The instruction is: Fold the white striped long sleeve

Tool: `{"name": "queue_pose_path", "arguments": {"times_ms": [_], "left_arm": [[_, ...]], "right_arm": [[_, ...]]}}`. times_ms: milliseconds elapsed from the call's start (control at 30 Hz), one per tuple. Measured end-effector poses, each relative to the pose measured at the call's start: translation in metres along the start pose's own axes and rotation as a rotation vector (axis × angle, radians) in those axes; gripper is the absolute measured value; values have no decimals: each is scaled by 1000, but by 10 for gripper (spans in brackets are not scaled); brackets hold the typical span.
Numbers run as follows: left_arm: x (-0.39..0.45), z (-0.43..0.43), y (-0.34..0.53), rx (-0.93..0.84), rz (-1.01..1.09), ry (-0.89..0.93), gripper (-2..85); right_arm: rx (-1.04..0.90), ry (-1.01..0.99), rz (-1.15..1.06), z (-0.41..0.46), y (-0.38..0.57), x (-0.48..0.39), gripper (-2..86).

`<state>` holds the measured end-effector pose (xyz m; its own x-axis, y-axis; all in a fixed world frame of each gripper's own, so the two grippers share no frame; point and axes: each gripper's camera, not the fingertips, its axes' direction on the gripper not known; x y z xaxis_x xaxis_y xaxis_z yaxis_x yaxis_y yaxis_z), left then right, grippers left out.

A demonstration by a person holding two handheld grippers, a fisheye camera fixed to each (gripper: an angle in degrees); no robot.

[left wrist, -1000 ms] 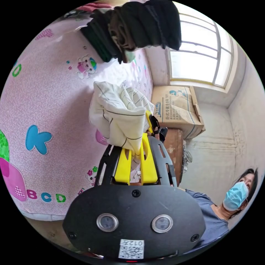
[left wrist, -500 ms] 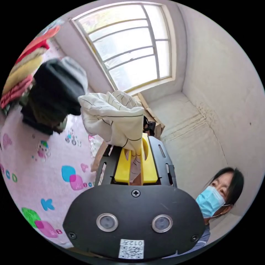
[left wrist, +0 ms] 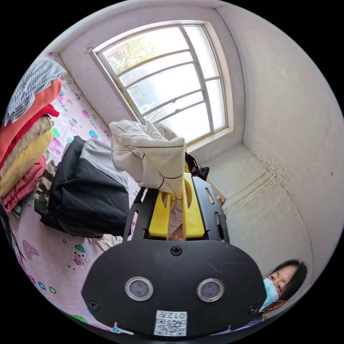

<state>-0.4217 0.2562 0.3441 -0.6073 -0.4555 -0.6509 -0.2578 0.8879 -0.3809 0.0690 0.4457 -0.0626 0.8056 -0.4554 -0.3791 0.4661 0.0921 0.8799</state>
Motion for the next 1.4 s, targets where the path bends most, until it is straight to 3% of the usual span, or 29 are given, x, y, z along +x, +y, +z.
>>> {"name": "queue_pose_path", "arguments": {"times_ms": [167,233,267,400,533,700,900,1200,1300,1400], "left_arm": [[-21,2,0,86,-9,72,80],[-35,7,9,135,-25,82,77],[-58,16,16,146,-100,93,74],[-151,60,47,60,-431,30,59],[-175,69,60,120,-364,22,41],[-172,78,58,110,-236,-104,23],[-208,98,78,132,-241,-105,11],[-237,130,126,215,-169,-217,5],[-239,135,154,301,-57,-270,4],[-229,156,184,282,154,-442,3]], "right_arm": [[-40,-72,-77,36,-43,49,-4],[-106,-32,30,52,-48,92,-3],[-132,-9,148,67,-42,128,-3],[-204,188,262,116,0,198,-3],[-88,141,257,119,15,223,-1],[-179,191,129,123,-20,199,14],[-201,242,270,98,-10,204,74],[-34,220,190,-49,25,130,34],[-2,281,110,-103,54,86,17],[-30,393,-24,-148,93,28,10]]}}
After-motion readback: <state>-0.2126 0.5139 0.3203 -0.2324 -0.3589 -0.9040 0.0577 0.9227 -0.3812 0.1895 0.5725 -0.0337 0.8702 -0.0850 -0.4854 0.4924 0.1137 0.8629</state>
